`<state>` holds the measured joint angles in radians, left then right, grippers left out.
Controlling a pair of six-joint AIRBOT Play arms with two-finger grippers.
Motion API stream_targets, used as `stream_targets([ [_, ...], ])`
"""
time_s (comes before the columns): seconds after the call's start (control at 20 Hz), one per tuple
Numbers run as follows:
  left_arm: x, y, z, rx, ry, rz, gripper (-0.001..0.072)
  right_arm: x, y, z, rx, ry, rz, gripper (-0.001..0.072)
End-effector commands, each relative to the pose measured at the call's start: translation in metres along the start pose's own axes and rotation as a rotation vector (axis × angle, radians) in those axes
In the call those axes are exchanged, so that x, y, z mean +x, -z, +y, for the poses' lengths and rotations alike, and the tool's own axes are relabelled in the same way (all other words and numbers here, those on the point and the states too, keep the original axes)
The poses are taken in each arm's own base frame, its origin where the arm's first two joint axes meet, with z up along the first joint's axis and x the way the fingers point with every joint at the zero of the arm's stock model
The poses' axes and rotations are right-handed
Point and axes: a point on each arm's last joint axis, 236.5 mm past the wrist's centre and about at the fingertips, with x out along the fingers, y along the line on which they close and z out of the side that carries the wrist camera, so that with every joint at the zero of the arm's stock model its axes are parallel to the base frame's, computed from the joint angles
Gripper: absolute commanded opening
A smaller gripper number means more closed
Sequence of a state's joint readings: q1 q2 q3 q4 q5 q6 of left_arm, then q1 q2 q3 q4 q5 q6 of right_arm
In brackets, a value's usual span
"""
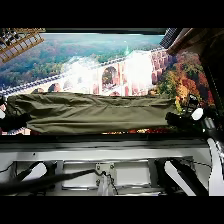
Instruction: Fold the clothes and pants, and hang the long-sleeved shirts on hangers.
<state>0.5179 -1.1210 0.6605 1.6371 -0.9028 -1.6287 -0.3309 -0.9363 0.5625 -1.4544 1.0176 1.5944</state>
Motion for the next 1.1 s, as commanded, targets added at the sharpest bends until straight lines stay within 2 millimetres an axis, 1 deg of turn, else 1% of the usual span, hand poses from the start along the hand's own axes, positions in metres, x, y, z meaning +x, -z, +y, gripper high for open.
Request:
stream_targets([
  [0.0,-0.013,0.013,0.019,0.023,-0.068,0.02,0.0228,-0.015,0.016,-0.019,-0.067,0.082,-0.001,0.0626],
  [0.05,-0.022,0.009,0.025,0.032,-0.09,0.007,0.0345,-0.022,0.012,-0.038,-0.076,0.165,-0.028,0.0625],
  [0.1,-0.033,-0.003,0.031,0.043,-0.115,-0.027,0.0354,-0.03,0.004,-0.052,-0.066,0.228,-0.063,0.0625],
  [0.15,-0.047,-0.02,0.038,0.054,-0.143,-0.078,0.0354,-0.039,-0.008,-0.058,-0.069,0.259,-0.102,0.0626],
  [0.25,-0.083,-0.064,0.051,0.074,-0.203,-0.214,0.0354,-0.051,-0.039,-0.053,-0.072,0.248,-0.171,0.0626],
  [0.35,-0.131,-0.12,0.052,0.033,-0.202,-0.417,0.0355,-0.057,-0.071,-0.049,-0.073,0.248,-0.189,0.0629],
  [0.4,-0.157,-0.146,0.047,-0.034,-0.169,-0.528,0.0354,-0.058,-0.086,-0.049,-0.068,0.249,-0.179,0.0632],
  [0.45,-0.181,-0.167,0.035,-0.114,-0.099,-0.628,0.0351,-0.055,-0.101,-0.05,-0.044,0.235,-0.162,0.0634],
  [0.5,-0.204,-0.185,0.01,-0.175,0.012,-0.71,0.0334,-0.05,-0.112,-0.053,-0.022,0.215,-0.132,0.0632],
  [0.55,-0.218,-0.194,-0.022,-0.189,0.129,-0.749,0.0334,-0.046,-0.118,-0.06,0.017,0.187,-0.1,0.0622],
  [0.6,-0.225,-0.193,-0.062,-0.182,0.249,-0.748,0.0334,-0.041,-0.123,-0.067,0.072,0.144,-0.082,0.0619],
  [0.65,-0.226,-0.181,-0.104,-0.15,0.348,-0.701,0.0335,-0.039,-0.132,-0.08,0.17,0.095,-0.118,0.0649],
  [0.7,-0.225,-0.164,-0.142,-0.073,0.408,-0.652,0.0335,-0.04,-0.141,-0.091,0.272,0.038,-0.173,0.0648],
  [0.75,-0.226,-0.143,-0.182,0.049,0.452,-0.614,0.0335,-0.045,-0.147,-0.102,0.37,-0.035,-0.22,0.0644],
  [0.8,-0.229,-0.123,-0.217,0.177,0.482,-0.597,0.0335,-0.05,-0.151,-0.103,0.391,-0.128,-0.247,0.0639],
  [0.85,-0.233,-0.101,-0.251,0.301,0.515,-0.587,0.0335,-0.055,-0.153,-0.094,0.358,-0.255,-0.258,0.063],
  [0.9,-0.237,-0.075,-0.286,0.431,0.552,-0.58,0.0335,-0.06,-0.148,-0.084,0.319,-0.373,-0.248,0.063],
  [0.95,-0.24,-0.05,-0.316,0.532,0.589,-0.572,0.0335,-0.059,-0.141,-0.081,0.322,-0.436,-0.22,0.063],
  [1.05,-0.242,0.003,-0.373,0.681,0.673,-0.544,0.0335,-0.045,-0.124,-0.083,0.306,-0.465,-0.142,0.063],
])
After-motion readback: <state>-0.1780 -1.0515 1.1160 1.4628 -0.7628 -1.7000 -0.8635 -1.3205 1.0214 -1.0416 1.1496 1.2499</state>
